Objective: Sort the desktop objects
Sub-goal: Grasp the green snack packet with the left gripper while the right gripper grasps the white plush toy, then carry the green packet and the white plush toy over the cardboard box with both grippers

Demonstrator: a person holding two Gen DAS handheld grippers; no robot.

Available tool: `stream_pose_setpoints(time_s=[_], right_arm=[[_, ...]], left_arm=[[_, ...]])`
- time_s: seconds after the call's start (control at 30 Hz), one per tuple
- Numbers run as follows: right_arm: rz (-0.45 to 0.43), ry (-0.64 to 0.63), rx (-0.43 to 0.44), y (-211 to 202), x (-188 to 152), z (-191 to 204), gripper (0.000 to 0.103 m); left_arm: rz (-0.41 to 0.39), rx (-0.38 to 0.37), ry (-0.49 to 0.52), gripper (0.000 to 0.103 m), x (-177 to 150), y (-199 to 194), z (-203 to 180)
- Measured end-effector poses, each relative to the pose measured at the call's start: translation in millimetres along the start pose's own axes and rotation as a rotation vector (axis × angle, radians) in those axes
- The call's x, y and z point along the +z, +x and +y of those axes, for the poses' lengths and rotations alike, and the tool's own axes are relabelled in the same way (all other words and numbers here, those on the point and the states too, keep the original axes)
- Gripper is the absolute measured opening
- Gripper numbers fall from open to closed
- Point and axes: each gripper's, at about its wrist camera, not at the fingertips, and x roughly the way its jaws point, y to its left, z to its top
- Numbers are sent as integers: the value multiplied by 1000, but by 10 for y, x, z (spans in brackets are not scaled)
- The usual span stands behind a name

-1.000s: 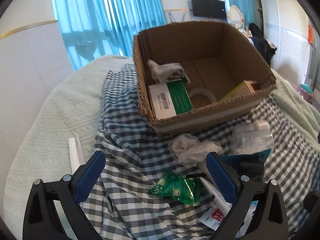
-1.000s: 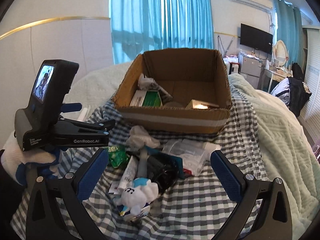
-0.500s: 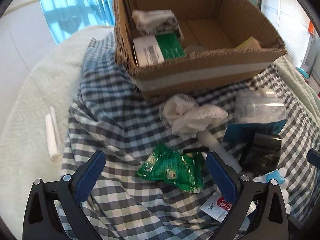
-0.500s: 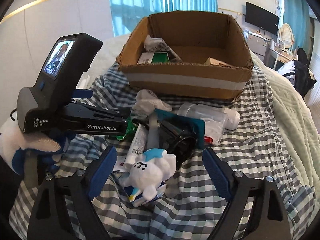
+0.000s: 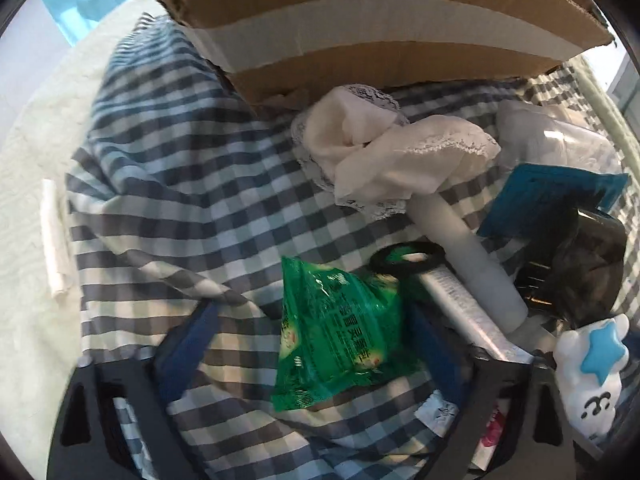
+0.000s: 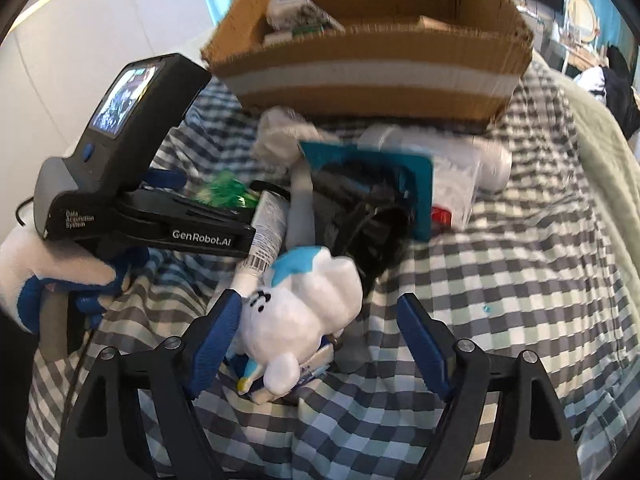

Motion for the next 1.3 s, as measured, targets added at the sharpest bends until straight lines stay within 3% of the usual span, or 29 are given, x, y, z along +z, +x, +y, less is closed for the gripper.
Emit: stream_pose_setpoints(time_s=[0.07, 0.2, 0.4, 0.73, 0.97, 1.03, 1.3], right_arm=[[22, -4, 18, 52, -12, 5, 62], [15, -10, 24, 38, -32, 7, 62], [-6, 2, 35, -17, -20, -43, 61], [-77, 21, 9, -256, -48, -79, 61], [-170, 1, -43, -403, -64, -16, 61], [-203, 8, -55, -474, -79, -33, 61], [-290, 64, -98, -651, -108, -144, 61]], left_arm=[[-2, 1, 3, 78, -14, -11, -9], [-10, -17, 21, 57, -57, -51, -64], [-32, -13, 16, 41, -128, -149, -77], [-155, 35, -5, 38, -355, -578, -133], [-292, 29, -24, 38, -684, -969, -241], [-320, 32, -33, 38, -567, -1008, -124], [-463, 79, -82, 37, -774, -1357, -163]])
